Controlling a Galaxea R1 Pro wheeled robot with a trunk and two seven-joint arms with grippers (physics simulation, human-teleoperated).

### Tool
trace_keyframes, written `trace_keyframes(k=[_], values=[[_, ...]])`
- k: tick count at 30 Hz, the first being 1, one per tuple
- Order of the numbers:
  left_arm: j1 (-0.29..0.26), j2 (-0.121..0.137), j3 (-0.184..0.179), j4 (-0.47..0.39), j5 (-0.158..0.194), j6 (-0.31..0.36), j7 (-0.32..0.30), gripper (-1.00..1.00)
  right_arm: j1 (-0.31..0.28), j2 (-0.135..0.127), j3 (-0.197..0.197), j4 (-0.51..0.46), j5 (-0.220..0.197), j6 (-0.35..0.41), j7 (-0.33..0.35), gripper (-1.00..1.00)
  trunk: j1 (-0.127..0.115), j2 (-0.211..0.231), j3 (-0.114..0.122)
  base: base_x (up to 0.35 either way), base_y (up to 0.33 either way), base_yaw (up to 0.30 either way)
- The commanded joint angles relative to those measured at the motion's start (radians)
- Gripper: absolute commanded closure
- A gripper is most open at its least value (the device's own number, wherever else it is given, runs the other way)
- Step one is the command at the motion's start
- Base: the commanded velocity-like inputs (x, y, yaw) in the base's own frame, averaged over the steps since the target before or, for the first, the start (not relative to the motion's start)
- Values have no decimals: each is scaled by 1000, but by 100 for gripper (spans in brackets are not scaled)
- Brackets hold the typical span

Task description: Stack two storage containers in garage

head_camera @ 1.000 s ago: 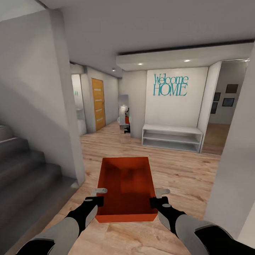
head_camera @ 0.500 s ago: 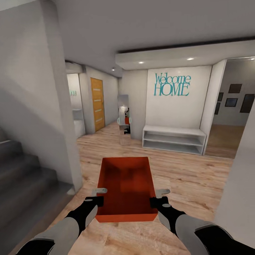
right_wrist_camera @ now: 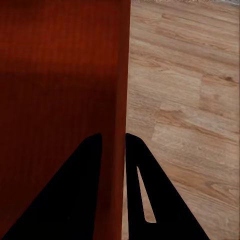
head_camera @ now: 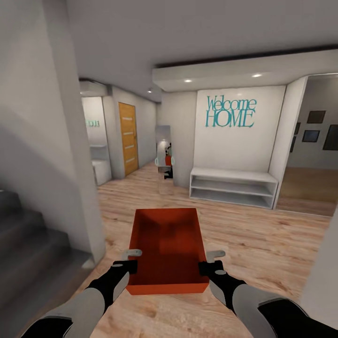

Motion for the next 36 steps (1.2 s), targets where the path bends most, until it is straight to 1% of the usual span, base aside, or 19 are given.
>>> trace_keyframes(k=[1,36], values=[[-1,-1,33,-4,57,7,10,100,-1,4,-26,1,3,-4,-3,100,1,-1,-1,324,0,0],[-1,-1,33,-3,57,7,10,100,-1,4,-26,1,2,-2,-3,100,1,-1,-1,324,0,0]])
